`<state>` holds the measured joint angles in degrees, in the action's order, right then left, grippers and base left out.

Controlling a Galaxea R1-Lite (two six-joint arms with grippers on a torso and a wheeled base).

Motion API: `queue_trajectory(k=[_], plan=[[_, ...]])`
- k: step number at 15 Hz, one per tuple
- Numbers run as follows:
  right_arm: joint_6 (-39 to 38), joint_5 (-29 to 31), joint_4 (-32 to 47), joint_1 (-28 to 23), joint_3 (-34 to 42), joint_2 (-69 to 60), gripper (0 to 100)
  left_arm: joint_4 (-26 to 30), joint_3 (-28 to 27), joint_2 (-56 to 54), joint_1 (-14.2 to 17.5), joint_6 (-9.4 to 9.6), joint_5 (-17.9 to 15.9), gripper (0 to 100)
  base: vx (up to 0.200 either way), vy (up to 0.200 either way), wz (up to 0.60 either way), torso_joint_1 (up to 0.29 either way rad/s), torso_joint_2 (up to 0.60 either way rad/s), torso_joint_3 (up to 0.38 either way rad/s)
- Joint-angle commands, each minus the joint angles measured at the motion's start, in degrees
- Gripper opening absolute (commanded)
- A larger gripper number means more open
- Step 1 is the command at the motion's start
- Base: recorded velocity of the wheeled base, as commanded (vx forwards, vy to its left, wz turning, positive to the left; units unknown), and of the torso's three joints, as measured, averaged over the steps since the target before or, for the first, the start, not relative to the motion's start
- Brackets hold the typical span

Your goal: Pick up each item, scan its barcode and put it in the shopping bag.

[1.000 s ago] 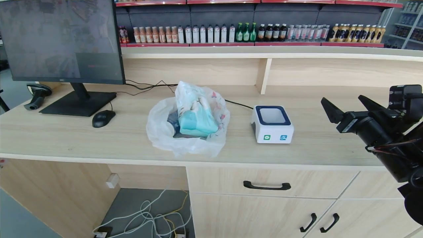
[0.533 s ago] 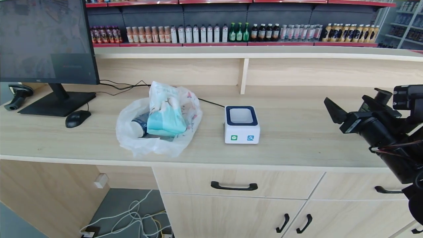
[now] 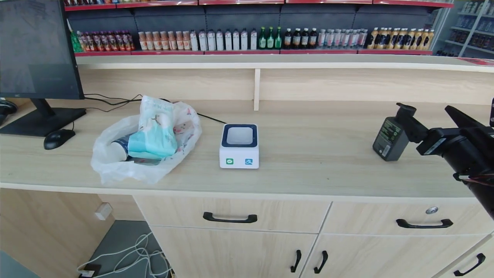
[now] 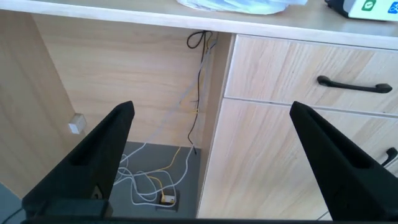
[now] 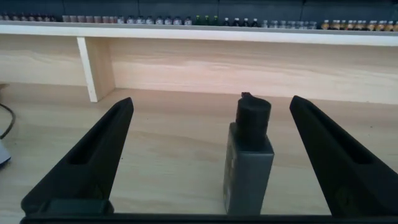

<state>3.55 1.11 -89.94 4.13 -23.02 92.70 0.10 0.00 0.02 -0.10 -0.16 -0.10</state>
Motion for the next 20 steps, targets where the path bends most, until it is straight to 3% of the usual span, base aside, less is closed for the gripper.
queue_trajectory(k=[1,6,8,11,16,20], plan=[[0.1,-0.2,-0.1,0.6,0.8,-0.8,100,0.0,0.0,0.0,0.0,-0.02,0.0,100,0.0,-0.2,0.0,0.002,0.0,0.002],[1.0,-0.1,-0.1,4.7,-0.4,4.5,100,-0.1,0.0,0.0,0.0,-0.02,0.0,100,0.0,-0.2,0.0,0.001,0.0,0.002],[1.1,2.3,-0.1,7.2,-0.5,6.1,100,-0.1,0.0,0.0,0.0,0.07,0.0,100,0.2,-0.2,0.0,-0.002,0.01,0.005],[-0.8,8.3,-0.1,11.6,-2.0,8.9,100,-0.1,0.0,0.0,0.0,0.07,0.0,100,0.2,0.0,0.0,-0.01,0.0,0.004],[-0.2,8.6,-0.1,12.4,-4.7,13.0,100,-0.1,0.0,0.0,0.0,0.07,0.0,100,0.0,0.0,0.0,0.0,0.0,0.0],[-0.9,8.6,-0.1,12.1,-1.6,10.0,100,-0.1,0.0,0.0,0.0,0.07,0.0,100,0.0,0.0,0.0,0.0,0.0,0.0]])
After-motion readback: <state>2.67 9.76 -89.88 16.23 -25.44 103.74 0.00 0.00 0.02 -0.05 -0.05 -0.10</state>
